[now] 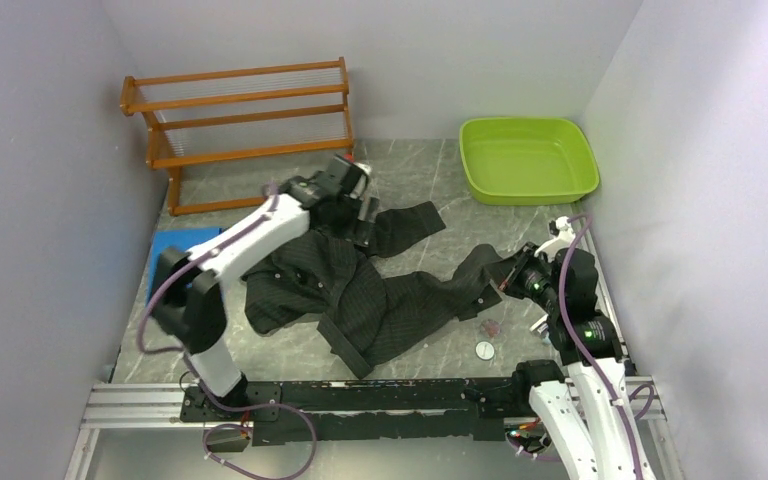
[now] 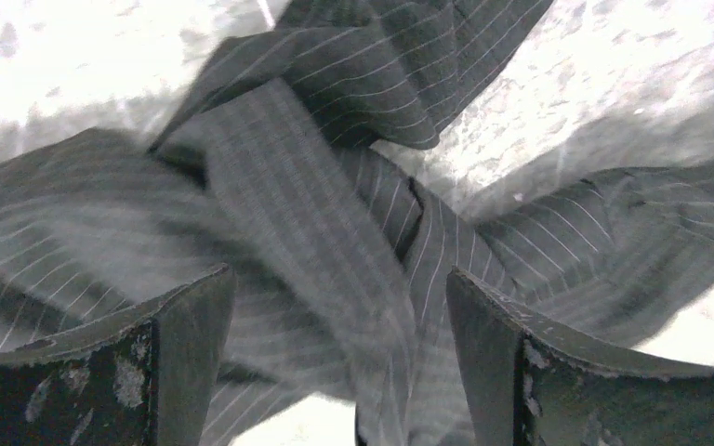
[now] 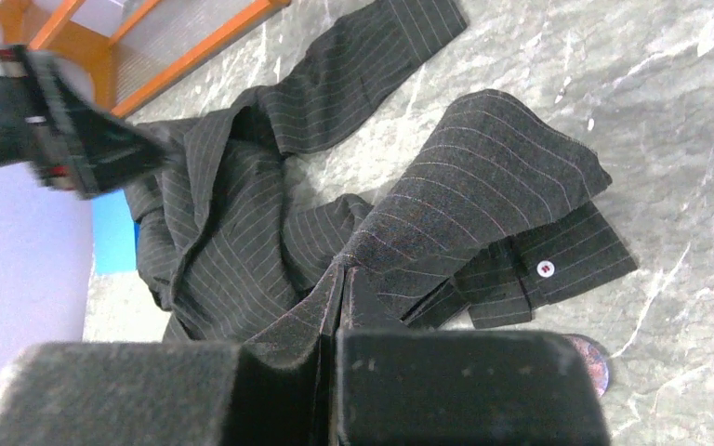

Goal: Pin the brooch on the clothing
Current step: Flatten out the clothes at the center of the board.

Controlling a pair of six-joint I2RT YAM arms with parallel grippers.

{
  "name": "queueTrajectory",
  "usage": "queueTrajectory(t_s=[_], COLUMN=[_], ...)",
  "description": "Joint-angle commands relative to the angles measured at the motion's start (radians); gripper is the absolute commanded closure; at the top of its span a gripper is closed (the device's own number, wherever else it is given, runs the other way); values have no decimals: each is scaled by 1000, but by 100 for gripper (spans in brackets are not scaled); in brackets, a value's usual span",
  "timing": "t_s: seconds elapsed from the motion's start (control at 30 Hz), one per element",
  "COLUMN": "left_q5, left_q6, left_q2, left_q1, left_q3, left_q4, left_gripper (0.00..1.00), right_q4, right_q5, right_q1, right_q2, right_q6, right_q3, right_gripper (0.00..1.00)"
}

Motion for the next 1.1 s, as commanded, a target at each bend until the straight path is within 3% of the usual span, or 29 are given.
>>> queueTrajectory(t_s=[0.0,0.27,0.43,0.47,0.53,0.6,0.7,0.87,1.07], left_q5=[-171,-243,-234,-232,-240,-243,-212,-186,-265], left_q6=[42,134,134,135,127,111,73,16,-13], left_q2=[165,457,540,541,527,493,400,153,-175], left_q1=[-83,-110,-111,-111,-111,-107,-75,19,110], left_q3=[76,237,278,273,263,248,224,209,212], left_q4=[88,151,157,165,171,180,190,150,95], left_gripper=[12,12,17,24,48,71,96,97,97], right_q4=[40,19,33,37,49,61,77,89,127], right_q5=[-14,-10,-15,-13,-6,2,13,75,126], right_q1=[-3,-1,-2,-2,-2,-3,-2,-2,-2], right_q2=[-10,-19,-12,-10,-1,14,43,85,123], right_q6=[34,12,7,3,-1,-10,-24,-54,-38], right_q3=[-20,-19,-19,-18,-13,2,38,134,295], right_gripper=[100,100,100,100,100,100,100,100,100])
